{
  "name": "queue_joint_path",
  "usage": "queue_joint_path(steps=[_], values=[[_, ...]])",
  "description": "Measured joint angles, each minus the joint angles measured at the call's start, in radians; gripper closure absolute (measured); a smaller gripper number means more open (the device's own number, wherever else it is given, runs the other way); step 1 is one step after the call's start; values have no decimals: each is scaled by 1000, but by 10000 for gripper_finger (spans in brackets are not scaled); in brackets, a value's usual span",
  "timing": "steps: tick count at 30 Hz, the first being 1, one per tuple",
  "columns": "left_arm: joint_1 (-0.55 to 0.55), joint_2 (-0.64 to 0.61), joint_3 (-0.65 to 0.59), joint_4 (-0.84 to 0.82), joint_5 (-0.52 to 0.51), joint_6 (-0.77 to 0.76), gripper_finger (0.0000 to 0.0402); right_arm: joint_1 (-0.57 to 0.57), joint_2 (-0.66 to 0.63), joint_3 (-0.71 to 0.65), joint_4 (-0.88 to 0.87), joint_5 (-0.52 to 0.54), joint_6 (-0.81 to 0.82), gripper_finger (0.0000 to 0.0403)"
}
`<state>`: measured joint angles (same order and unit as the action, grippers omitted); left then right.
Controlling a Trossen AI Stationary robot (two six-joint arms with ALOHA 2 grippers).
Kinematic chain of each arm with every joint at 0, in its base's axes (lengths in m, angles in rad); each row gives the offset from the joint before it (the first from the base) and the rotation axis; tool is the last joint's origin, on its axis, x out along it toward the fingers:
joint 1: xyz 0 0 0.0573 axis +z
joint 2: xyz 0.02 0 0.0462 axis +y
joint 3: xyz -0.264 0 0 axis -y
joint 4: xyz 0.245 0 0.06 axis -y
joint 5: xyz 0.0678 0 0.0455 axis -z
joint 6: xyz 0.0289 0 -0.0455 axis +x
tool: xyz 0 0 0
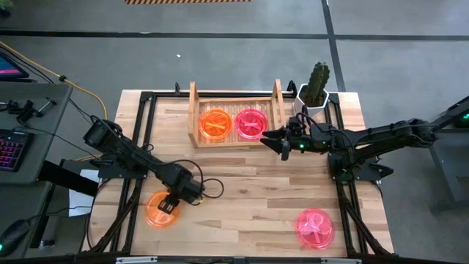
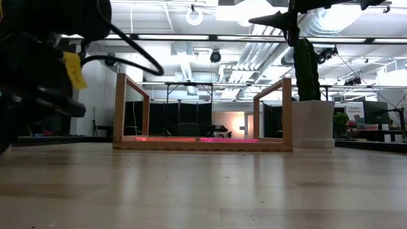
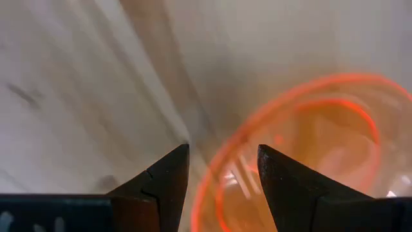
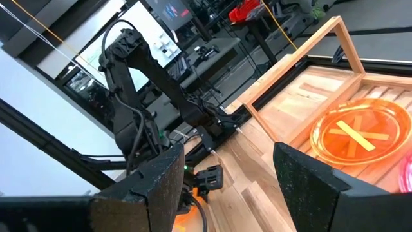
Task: Place and stack plates onto a shelf
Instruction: Stack the orange plate on top of the orange plate
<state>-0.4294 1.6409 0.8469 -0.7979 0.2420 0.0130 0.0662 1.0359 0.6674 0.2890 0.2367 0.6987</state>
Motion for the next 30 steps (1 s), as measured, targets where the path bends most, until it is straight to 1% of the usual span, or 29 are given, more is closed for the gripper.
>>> queue_joint_path(steps=[3,7,9,12,15,17,18,24,27,30], values=[[-2,1,-12,9,37,10,229,0,0,0,-4,0,-1,181],[-4,1,-14,12,36,33,232,0,0,0,-8,0,-3,181],[-3,1,-14,13,29,51,242,0,0,0,-10,0,-3,181],[-4,1,-15,14,12,80,279,0,0,0,-11,0,-3,181],[-4,2,-16,18,0,94,337,0,0,0,-13,0,-3,181],[-4,2,-16,18,11,94,379,0,0,0,-15,0,-3,181],[-2,2,-16,18,18,88,390,0,0,0,-15,0,-3,181],[31,-18,0,-16,40,47,400,0,0,0,-15,0,-11,181],[59,-54,12,-29,68,40,401,0,0,0,-16,0,-11,181],[95,-106,35,-47,72,16,401,0,0,0,-17,0,-11,181]])
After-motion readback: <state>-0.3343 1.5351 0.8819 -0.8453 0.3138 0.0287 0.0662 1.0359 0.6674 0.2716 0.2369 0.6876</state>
